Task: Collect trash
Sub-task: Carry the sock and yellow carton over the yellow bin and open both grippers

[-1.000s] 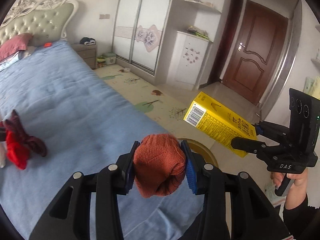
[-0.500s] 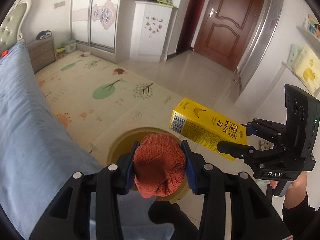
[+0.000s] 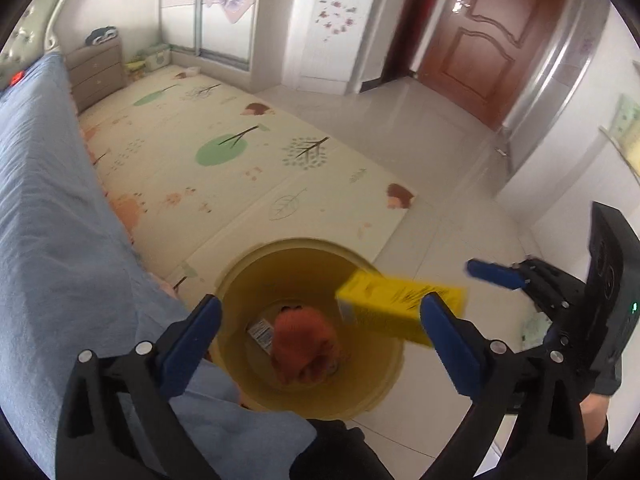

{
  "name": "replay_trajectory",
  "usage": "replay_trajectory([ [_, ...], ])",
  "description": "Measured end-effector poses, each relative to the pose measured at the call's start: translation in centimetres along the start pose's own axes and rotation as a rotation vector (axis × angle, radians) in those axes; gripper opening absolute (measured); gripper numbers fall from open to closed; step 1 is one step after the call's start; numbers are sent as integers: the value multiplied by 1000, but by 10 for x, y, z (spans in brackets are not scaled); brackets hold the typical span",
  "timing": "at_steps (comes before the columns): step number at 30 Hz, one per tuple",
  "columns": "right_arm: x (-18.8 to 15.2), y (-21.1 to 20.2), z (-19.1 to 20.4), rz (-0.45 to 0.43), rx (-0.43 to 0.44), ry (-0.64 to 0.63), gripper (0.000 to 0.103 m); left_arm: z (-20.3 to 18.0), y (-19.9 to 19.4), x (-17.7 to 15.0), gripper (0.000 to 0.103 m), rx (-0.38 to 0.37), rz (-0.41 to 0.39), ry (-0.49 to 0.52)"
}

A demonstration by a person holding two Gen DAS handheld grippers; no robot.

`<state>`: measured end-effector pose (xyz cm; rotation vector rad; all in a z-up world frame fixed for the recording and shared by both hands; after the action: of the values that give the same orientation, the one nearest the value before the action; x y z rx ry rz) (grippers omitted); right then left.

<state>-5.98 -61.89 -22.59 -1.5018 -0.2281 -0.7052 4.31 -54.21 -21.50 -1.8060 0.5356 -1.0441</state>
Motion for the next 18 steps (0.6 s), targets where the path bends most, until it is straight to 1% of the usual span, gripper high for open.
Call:
replay_trajectory([
  [1,-2,3,2,7,-21,-16,77,-1,1,-1,99,-14,14,-2],
  [2,-5,5,5,14,-26,-28,77,3,0,1,99,-20,10,-2],
  [4,-9,6,5,19,-14,-25,77,5,-2,1,99,-18,1,4],
  [7,-12,6,1,27,0,-17,77,6,-1,-2,99,-25,9,16],
  [13,-5,-2,-1,15,43,12,77,5,-4,-4,99,-29,4,23],
  [18,-1,-7,6,5,37,3,77,6,-9,-3,99,-32,-6,28],
])
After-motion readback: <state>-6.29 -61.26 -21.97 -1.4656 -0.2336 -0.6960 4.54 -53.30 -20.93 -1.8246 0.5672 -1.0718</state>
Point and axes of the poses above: each gripper's, at about its wrist camera, not at the fingertips, and y roughly the way its jaws point, z to its left, x to its top, the point moved 7 cm from there along y, roughly the way its jaws point, and after that the axes turned 7 degrees about z, right-handed, at the moved point
